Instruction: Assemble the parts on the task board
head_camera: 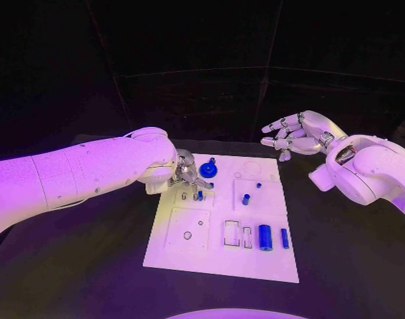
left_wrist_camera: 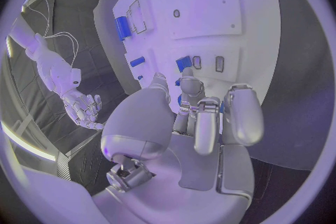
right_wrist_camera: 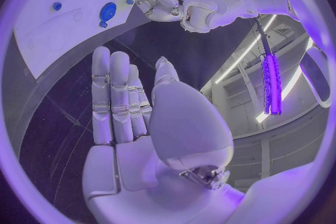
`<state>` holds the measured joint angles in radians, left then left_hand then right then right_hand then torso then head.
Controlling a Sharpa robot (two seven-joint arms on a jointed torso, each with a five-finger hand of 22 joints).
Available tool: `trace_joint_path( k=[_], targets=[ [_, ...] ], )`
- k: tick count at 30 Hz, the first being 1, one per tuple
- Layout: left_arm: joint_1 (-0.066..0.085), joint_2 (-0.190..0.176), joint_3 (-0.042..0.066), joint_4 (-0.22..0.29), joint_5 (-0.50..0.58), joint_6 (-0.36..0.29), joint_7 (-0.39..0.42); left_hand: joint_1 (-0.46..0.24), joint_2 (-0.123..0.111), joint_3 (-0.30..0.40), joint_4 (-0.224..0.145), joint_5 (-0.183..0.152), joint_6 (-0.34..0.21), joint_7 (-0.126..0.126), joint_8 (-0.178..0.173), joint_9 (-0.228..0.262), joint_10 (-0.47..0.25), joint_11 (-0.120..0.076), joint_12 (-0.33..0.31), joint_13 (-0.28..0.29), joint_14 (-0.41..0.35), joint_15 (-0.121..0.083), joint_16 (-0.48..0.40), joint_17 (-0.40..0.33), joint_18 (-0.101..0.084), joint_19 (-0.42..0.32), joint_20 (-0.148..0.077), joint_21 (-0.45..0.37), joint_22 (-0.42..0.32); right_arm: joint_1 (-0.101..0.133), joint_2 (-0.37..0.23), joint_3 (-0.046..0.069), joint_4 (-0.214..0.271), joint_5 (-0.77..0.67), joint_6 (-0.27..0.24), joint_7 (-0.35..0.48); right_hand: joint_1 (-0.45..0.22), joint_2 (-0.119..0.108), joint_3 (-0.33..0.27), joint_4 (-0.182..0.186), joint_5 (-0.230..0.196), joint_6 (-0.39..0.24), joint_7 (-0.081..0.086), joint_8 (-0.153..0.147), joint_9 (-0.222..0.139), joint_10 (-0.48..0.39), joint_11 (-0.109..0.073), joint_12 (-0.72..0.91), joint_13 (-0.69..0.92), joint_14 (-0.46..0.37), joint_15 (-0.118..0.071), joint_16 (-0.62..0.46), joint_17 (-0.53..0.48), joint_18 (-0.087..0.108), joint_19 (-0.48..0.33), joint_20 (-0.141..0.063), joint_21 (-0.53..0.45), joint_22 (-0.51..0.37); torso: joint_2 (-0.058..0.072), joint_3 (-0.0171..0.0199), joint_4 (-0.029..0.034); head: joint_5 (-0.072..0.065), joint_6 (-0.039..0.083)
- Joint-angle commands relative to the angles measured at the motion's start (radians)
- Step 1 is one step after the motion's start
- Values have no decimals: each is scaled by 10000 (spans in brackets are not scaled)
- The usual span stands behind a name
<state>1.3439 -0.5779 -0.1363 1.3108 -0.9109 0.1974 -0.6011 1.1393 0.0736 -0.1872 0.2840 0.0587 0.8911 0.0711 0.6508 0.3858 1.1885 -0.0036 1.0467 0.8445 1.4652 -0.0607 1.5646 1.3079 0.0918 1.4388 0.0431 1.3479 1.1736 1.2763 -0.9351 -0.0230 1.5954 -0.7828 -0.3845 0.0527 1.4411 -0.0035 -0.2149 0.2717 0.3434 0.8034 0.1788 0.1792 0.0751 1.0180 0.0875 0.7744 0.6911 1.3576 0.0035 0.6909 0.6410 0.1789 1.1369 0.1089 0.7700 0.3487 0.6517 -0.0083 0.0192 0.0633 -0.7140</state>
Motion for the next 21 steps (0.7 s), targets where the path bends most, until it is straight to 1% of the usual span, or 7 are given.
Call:
trace_joint_path(
  k=[1, 2, 4, 8, 14, 18, 21],
  targets=[
    [29, 23, -13, -82, -577, 296, -231, -104, 40, -108, -3, -61, -41, -32, 111, 46, 126, -1, 137, 117, 1056, -69, 62, 2629, -225, 69, -19, 129, 122, 25, 19, 7, -7, 54, -68, 103, 95, 8, -70, 10, 57, -89, -21, 79, 16, -68, -5, -62, -36, -1, 0, -107, -9, 55, 93, -22, -70, -34, 15, -12, -14, 38, -30],
    [30, 28, -17, -112, -597, 316, -244, -110, 58, -136, -5, -60, -33, -46, 167, 84, 187, -12, 222, 216, 1056, -77, 62, 2629, -238, 90, -25, 183, 211, 26, 24, 7, -14, 46, -64, 95, 97, 9, -76, 10, 57, -93, -21, 86, 16, -70, -5, -62, -44, 3, 1, -119, -9, 55, 99, -23, -82, -42, 24, -10, -22, 51, -28],
    [32, 42, -21, -158, -618, 334, -256, -112, 91, -175, -12, -60, -20, -70, 261, 151, 274, -33, 346, 359, 1056, -92, 62, 2629, -256, 118, -36, 258, 331, 26, 32, 7, -26, 34, -61, 83, 103, 13, -86, 11, 57, -103, -21, 99, 16, -72, -5, -62, -60, 10, 1, -141, -9, 55, 112, -23, -105, -58, 21, -12, -15, 42, -51],
    [33, 128, -25, -255, -641, 368, -247, -109, 125, -219, -19, -59, -28, -91, 356, 226, 352, -52, 462, 492, 1056, -107, 62, 2629, -276, 150, -49, 343, 469, 26, 66, 6, -60, 13, -46, 62, 106, 16, -91, 11, 58, -107, -21, 106, 16, -73, -4, -62, -68, 13, 1, -153, -9, 55, 119, -23, -117, -66, 24, -14, -10, 36, -85],
    [31, 278, -30, -379, -650, 407, -216, -105, 158, -250, -24, -58, -38, -107, 427, 285, 406, -66, 543, 583, 1056, -118, 62, 2629, -288, 166, -59, 394, 549, 27, 122, 6, -105, -8, -8, 34, 110, 19, -102, 12, 61, -116, -20, 120, 17, -76, -4, -61, -84, 19, 2, -176, -9, 55, 132, -23, -141, -81, 19, -15, -24, 30, -140],
    [29, 345, -38, -478, -652, 444, -188, -77, 169, -258, -44, -55, -42, -116, 463, 315, 412, -73, 554, 587, 1056, -124, 62, 2629, -282, 154, -65, 385, 527, 27, 138, 6, -125, -27, 0, 2, 119, 29, -119, 13, 75, -129, -20, 145, 17, -78, -4, -59, -110, 33, 1, -212, -6, 55, 155, -23, -179, -107, 21, -10, -16, 19, -158],
    [25, 392, -41, -553, -652, 468, -166, -13, 182, -260, -88, -47, -57, -125, 507, 355, 404, -81, 550, 575, 1056, -131, 62, 2629, -278, 140, -71, 381, 513, 27, 129, 6, -130, -48, 5, -24, 128, 34, -135, 14, 102, -151, -17, 163, 15, -85, -2, -58, -134, 42, 2, -247, -4, 54, 173, -23, -216, -131, 22, -15, -10, 17, -183]
  ],
)
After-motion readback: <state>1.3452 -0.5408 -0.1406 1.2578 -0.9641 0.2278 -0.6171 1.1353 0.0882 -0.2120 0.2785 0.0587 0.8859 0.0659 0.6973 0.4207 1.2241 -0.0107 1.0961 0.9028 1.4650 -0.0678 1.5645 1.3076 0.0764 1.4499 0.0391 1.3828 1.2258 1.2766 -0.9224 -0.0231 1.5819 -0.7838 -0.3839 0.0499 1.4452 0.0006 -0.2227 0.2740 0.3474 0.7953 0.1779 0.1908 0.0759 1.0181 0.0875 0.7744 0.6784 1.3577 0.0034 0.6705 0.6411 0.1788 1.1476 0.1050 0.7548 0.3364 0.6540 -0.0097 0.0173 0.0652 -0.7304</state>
